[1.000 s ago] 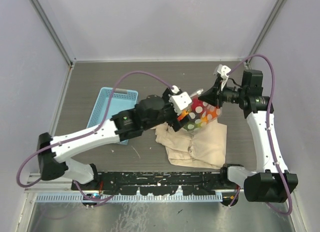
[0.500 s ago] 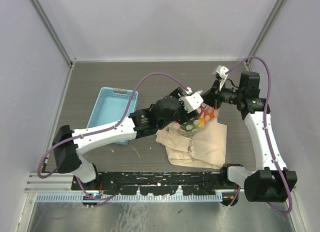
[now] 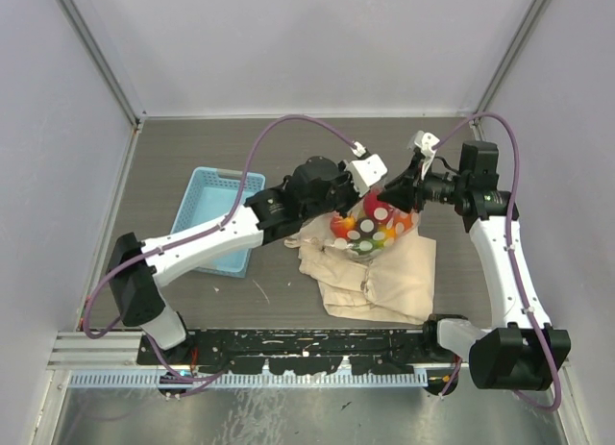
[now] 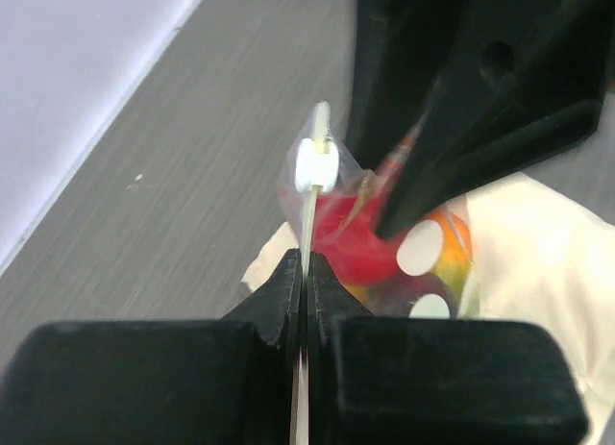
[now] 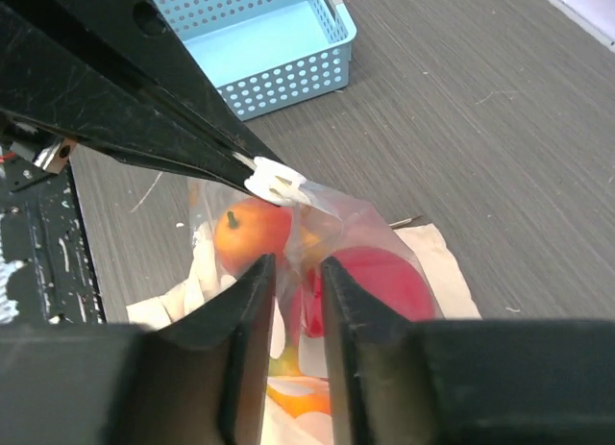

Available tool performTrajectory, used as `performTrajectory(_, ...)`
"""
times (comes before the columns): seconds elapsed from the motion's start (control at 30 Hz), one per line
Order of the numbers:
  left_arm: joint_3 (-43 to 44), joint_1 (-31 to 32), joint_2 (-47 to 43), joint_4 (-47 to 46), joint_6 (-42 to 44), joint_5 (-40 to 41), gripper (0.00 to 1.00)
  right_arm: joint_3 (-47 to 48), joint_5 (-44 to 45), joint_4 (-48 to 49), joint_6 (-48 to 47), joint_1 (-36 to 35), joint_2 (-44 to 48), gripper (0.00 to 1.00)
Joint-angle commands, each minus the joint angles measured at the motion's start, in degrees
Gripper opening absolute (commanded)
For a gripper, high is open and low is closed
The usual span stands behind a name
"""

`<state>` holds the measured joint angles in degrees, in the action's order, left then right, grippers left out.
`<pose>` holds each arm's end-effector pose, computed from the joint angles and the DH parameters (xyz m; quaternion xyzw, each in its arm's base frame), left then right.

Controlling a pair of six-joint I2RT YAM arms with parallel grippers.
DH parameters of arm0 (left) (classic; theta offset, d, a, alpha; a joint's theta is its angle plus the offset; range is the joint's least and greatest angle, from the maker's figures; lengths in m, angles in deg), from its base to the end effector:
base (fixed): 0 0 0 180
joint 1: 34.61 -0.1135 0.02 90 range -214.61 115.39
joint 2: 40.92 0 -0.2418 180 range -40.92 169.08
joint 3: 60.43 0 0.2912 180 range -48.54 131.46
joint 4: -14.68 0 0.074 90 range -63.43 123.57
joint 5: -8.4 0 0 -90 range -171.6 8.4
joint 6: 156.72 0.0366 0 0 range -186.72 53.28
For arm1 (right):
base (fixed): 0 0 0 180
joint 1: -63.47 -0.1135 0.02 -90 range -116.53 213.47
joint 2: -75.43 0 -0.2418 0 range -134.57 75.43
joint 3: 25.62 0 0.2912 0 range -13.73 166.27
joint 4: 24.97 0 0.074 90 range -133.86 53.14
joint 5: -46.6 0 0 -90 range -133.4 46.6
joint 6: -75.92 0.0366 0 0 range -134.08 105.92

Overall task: Open the zip-top bag and remove the fake food
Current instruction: Adjust the zipper food storage bag at the center of the board, then unzip the zipper food storage bag at the center of the board.

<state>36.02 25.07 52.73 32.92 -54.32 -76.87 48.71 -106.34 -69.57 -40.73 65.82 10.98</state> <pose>0.2211 -0.3720 0.3396 0.4475 0.6576 -0.2126 0.5676 0.2782 0.0212 0.3300 -0.3958 0.6877 0.3487 0.4989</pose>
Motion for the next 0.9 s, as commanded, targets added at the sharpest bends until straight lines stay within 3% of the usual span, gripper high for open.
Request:
performTrajectory(0.0,2.2,-4.2,-1.6,0.3,-0.4,-12.5,0.00,2.2,-2.7,-2.8,-5.1,0.2,2.1,0.56)
performTrajectory(0.07,2.4,-7.9,-2.1,1.0,-0.4,-21.0,0.00,3.3,-4.1,-2.8,-5.4,1.3,1.8,0.78)
performTrajectory(0.1,2.8,-9.6,-2.1,1.6,-0.4,-24.6,0.00,3.9,-5.0,-2.8,-5.8,2.1,1.5,0.83)
performTrajectory(0.3,5.4,-14.9,-1.6,4.6,1.3,-41.3,0.00,5.0,-10.3,-2.8,-14.8,3.0,0.5,0.99)
performTrajectory(0.47,6.2,-15.6,-1.2,6.2,3.6,-46.8,0.00,7.8,-18.7,-2.4,-18.8,2.4,-2.8,1.00)
performTrajectory(0.7,7.3,-15.7,-1.1,5.5,3.6,-48.1,0.00,11.5,-16.1,-2.4,-17.4,-0.9,-5.5,1.00)
performTrajectory(0.87,8.3,-15.8,-0.9,5.3,3.9,-47.7,0.00,9.9,-15.6,-2.3,-15.7,-2.9,-5.2,0.90)
